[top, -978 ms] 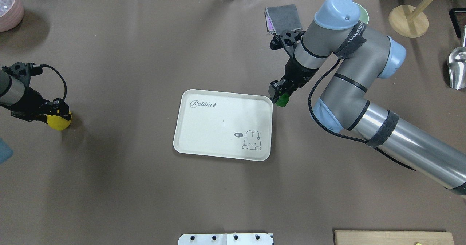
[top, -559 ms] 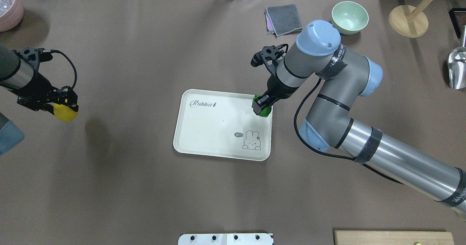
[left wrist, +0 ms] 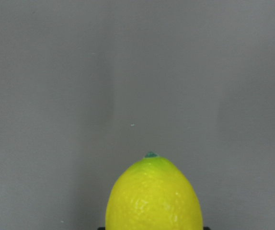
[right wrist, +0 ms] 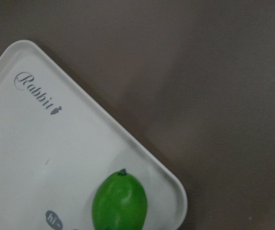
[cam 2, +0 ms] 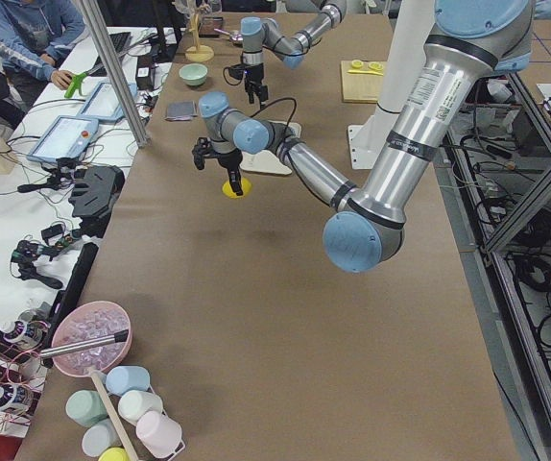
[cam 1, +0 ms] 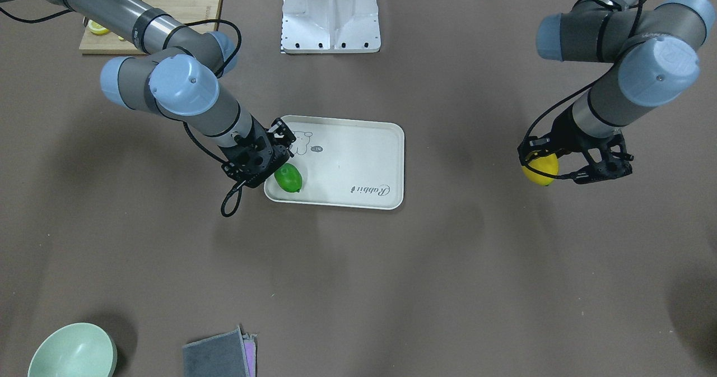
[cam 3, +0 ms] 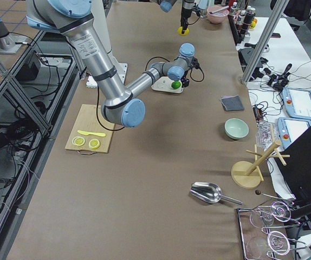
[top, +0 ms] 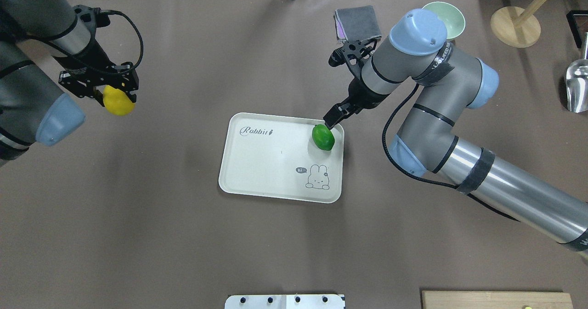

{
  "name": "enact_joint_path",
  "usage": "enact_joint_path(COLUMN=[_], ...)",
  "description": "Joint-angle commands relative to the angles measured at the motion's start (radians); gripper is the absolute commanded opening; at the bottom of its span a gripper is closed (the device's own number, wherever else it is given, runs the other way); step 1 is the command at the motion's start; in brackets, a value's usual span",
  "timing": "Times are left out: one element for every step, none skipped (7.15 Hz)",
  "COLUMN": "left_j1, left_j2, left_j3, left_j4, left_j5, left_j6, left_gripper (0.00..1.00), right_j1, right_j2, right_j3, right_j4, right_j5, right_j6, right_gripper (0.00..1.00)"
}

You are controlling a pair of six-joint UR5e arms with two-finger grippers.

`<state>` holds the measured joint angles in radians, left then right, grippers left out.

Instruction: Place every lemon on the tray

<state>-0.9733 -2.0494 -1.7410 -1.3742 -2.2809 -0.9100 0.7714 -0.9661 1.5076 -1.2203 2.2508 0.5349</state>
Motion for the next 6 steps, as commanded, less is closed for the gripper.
enact_joint_path(left_j1=[0.043,0.077,0.137,0.206,0.243,0.277], left_j2=[-0.087,-0.113,-0.155,-0.193,-0.265,-0.296], left_j3=[0.005,0.003,0.011,0.027,0.084,0.109], left_j4=[0.037,0.035,0.035,0.03,0.026,0.021], left_j5=[0.001,0.017,0.061,0.114,0.141,0.168], left_j6=[-0.1,-0.171,-0.237,-0.322,-0.39,-0.427], left_gripper=[0.0,0.0,0.0,0.0,0.0,0.0], right_j1=[0.122,0.171,0.205,0.23,0.236,0.258], right_j2=[-0.066,-0.11,-0.175,-0.231,-0.303,-0.395], right_j3=[-0.003,-0.001,0.009,0.011,0.011,0.011], right_j4=[0.002,0.002,0.004,0.027,0.123,0.212], right_j5=[0.117,0.142,0.142,0.156,0.161,0.161], right_j6=[-0.018,-0.077,-0.196,-0.284,-0.286,-0.283], right_gripper=[1.0,1.0,1.0,1.0,1.0,1.0])
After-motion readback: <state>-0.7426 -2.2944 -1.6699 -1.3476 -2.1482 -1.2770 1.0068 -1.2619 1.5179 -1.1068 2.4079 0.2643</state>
